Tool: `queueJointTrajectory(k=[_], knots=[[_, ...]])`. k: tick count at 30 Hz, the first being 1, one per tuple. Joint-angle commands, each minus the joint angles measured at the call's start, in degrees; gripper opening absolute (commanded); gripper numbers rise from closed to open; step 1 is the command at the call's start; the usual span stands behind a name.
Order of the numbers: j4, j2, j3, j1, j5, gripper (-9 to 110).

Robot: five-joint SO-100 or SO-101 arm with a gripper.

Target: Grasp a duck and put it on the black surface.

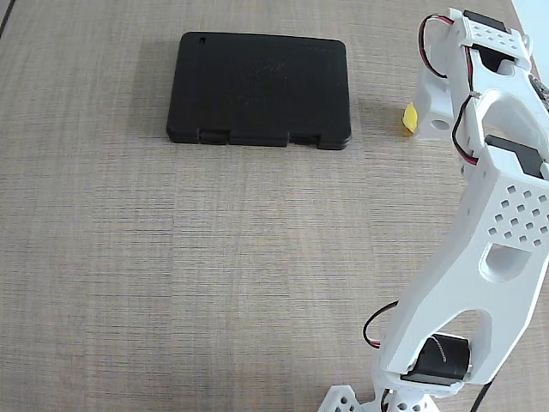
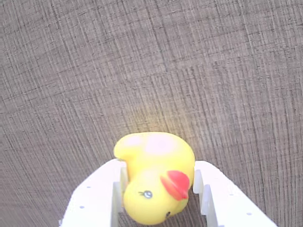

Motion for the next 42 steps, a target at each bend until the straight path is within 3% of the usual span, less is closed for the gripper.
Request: queueJointTrajectory(k=[1, 10, 14, 24, 42], knots=[[0.0, 1.2, -2.5, -1.1, 0.4, 5], [1.1, 3.9, -3.3, -0.5, -0.3, 5], [6.9, 9.5, -6.9, -1.5, -0.1, 5], [22.9, 7.5, -28.7, -16.3, 0.4, 5], [22.5, -8.3, -33.7, -27.5, 0.4, 5]])
